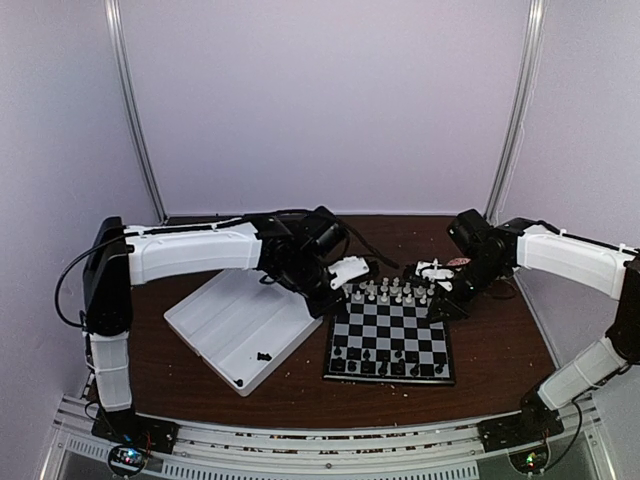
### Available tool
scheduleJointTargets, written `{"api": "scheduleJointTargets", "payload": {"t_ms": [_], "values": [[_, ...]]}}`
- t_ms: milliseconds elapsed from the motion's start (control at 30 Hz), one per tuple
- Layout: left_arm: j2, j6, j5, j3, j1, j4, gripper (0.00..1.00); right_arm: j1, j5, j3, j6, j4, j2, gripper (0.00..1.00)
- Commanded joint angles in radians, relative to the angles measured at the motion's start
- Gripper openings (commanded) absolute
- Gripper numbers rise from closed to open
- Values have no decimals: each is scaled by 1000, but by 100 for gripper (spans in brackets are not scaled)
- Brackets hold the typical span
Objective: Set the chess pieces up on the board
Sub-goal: Place the pawn on the chessboard.
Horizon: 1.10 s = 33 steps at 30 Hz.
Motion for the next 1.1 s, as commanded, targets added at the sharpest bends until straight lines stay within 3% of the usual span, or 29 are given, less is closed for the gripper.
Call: {"api": "scheduleJointTargets", "payload": {"t_ms": [0, 533, 1067], "values": [[94, 21, 20, 88, -16, -30, 3, -9, 12, -44, 24, 50, -44, 28], [229, 46, 16, 156, -40, -55, 4, -9, -4, -47, 24, 58, -62, 29], [183, 33, -8, 157, -44, -30, 25, -10, -3, -17, 15, 39, -59, 29]]}}
